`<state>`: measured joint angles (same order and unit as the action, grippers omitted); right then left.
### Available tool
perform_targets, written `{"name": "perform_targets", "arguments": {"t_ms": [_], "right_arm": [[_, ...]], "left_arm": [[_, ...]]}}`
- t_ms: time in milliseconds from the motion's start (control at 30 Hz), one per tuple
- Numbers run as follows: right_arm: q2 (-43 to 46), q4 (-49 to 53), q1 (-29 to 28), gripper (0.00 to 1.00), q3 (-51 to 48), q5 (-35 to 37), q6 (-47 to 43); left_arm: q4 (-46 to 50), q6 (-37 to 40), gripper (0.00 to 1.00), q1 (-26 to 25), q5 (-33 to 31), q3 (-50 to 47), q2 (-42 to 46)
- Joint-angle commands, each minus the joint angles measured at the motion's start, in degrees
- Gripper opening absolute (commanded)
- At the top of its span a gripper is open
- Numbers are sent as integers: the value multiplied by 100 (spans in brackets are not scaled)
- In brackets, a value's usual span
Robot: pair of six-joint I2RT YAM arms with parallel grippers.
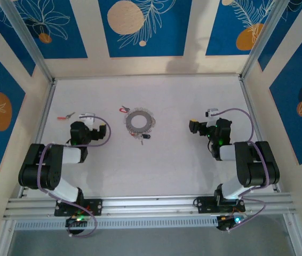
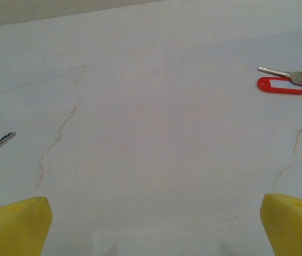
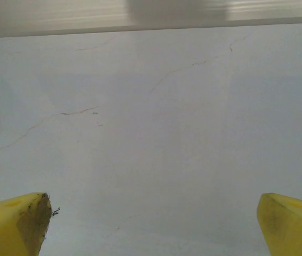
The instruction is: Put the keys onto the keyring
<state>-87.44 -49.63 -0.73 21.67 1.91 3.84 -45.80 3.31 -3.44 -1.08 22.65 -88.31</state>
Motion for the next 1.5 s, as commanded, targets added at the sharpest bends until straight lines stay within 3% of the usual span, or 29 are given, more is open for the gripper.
{"name": "perform_targets", "arguments": {"t_ms": [0,700,800,933,1033,1133,1200,1267,1333,1400,1467], "right_arm": [[9,-12,29,99,43,-70,-32],[16,-11,44,99,47,-88,-9],[45,26,97,99,50,608,358],[544,240,117,99,-44,735,444],[1446,983,-54,99,-50,836,301],[2175,2633,-72,99,508,1230,1370],[2467,3748,-89,99,896,1132,2164],[2528,3972,-114,99,958,765,2604],[2500,3697,-151,99,797,450,3174],[2320,3460,-237,99,776,-59,3436],[1983,3710,-800,99,1062,129,3258]], "left_arm": [[-90,-41,100,1,64,81,37],[-88,-50,100,1,64,87,33],[-111,-55,100,1,52,66,85],[1462,-87,100,-16,184,473,998],[3006,-665,100,-29,-46,964,1804],[3756,-1108,100,-36,114,1078,2509],[4051,-1725,100,-42,45,1037,2898],[4907,-2717,100,-42,-741,1209,3096],[6618,-4490,100,-19,-2270,1640,3128],[6635,-3723,100,45,-2086,1842,3082],[6685,-3627,100,41,-1970,2018,2971]]}}
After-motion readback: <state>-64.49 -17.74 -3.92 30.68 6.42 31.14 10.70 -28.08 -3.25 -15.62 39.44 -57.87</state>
